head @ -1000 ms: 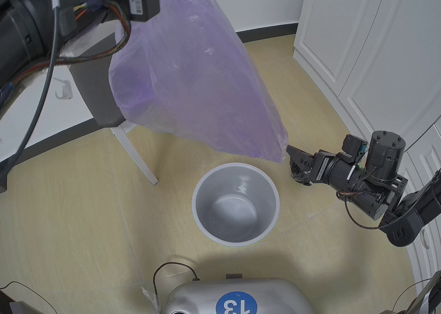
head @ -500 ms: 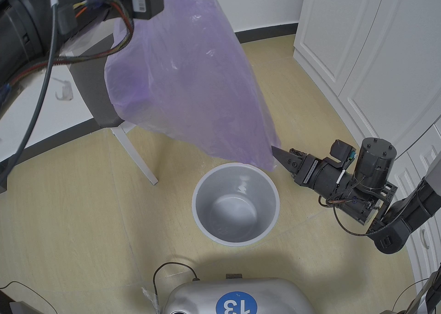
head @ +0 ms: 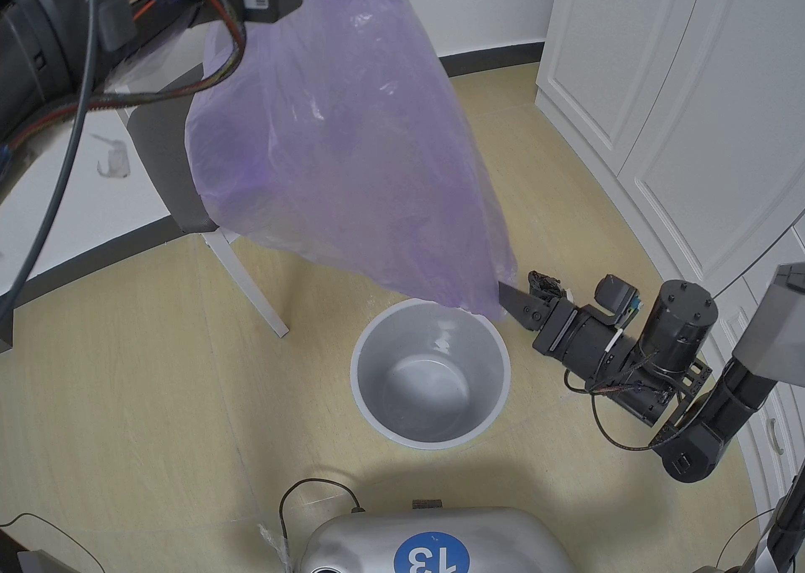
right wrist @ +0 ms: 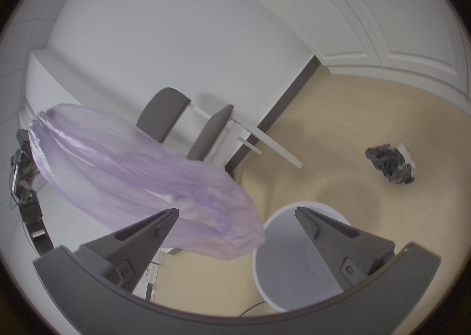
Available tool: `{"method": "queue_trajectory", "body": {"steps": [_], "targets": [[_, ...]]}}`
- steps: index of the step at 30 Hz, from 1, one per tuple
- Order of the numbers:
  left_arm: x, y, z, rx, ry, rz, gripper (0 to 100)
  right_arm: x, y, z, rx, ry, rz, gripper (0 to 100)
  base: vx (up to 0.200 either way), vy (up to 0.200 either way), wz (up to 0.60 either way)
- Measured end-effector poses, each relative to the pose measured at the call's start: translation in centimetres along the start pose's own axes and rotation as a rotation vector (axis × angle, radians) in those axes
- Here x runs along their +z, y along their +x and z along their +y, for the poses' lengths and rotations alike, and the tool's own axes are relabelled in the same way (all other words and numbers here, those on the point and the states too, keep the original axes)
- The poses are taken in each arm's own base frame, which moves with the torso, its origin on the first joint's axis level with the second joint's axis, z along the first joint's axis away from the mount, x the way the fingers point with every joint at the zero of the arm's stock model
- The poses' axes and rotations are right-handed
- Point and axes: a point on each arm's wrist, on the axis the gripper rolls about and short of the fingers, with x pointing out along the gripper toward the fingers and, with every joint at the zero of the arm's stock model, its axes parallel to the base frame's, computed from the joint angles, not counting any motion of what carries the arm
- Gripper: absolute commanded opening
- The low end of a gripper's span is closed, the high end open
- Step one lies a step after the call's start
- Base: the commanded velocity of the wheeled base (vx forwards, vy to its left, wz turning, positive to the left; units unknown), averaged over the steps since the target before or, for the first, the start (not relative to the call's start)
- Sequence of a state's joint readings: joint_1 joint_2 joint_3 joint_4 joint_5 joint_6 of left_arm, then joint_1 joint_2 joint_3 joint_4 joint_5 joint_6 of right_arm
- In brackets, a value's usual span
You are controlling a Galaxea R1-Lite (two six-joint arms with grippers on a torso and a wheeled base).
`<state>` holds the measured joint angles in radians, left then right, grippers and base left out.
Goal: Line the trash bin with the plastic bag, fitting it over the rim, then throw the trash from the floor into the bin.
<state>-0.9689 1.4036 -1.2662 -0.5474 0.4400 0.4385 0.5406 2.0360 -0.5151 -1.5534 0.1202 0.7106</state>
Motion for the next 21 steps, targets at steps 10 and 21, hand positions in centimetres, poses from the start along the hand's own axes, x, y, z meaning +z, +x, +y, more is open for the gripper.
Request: {"method": "queue_trajectory", "body": {"steps": [10,21], "targets": [[0.27,-0.11,-0.06,-0.005,-0.007,-0.010,0,-0.87,0.15,-0.89,-0.029,-0.003,0.029,100,0.000,0.000,0.00],[0.45,-0.21,-0.25,-0.014,-0.014,-0.019,0,-1.15,0.41,-0.68,-0.024,0.005,0.031,100,0.000,0.000,0.00]]}}
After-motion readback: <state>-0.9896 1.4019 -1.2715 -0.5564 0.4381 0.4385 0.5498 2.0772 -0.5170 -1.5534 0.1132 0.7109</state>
